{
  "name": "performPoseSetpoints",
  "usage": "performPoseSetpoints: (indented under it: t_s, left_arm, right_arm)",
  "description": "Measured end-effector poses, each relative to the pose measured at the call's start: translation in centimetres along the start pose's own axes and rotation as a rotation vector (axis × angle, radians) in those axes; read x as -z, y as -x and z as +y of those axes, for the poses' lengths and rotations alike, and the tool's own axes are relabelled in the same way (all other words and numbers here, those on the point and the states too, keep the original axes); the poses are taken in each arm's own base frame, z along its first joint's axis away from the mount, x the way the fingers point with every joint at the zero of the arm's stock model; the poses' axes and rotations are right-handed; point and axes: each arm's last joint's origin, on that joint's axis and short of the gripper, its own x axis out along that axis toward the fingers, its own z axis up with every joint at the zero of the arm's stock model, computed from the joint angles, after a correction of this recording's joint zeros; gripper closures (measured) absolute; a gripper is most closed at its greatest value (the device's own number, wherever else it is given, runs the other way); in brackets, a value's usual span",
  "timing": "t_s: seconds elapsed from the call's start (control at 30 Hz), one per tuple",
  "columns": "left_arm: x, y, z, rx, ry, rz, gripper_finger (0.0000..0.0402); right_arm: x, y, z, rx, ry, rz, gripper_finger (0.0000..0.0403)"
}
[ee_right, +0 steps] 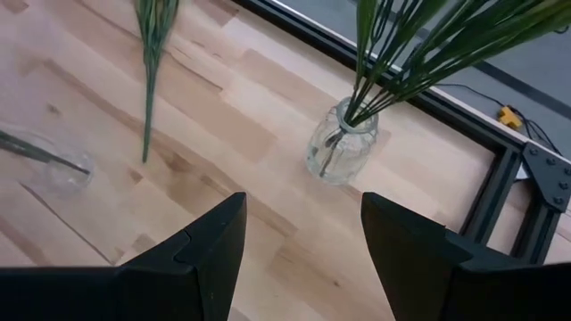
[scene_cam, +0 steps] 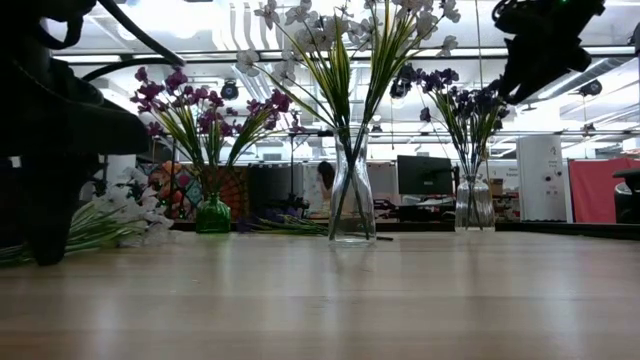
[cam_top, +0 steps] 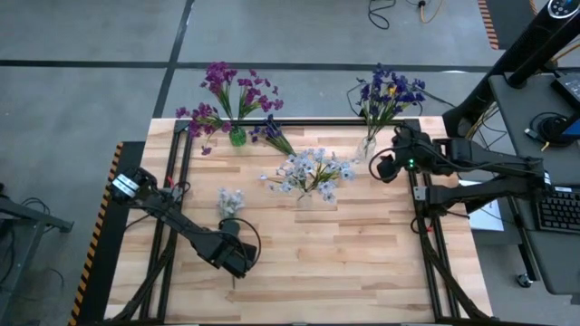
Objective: Sort flowers into vase by color
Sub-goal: Put the white flowers into the bottom transparent flower vase
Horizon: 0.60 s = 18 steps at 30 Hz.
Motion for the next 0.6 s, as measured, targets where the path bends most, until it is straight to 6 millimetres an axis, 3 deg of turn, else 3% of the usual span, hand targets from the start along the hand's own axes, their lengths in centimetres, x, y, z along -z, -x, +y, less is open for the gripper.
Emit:
performPoseSetpoints:
  t_s: [0.4,0.6]
  left_arm:
    - [0.0,0.4,0.2,0.005,-0.038,0.018,0.0352]
    - [0.1,3.1,0.4,0.023,-0.106,-0.019,0.0396]
  right_arm:
    - [0.1,0.0,-0.1,0.003,-0.007,0.004,0.0188]
    - [0.1,0.0,-0.1,0.005,0.000,0.007,0.0188]
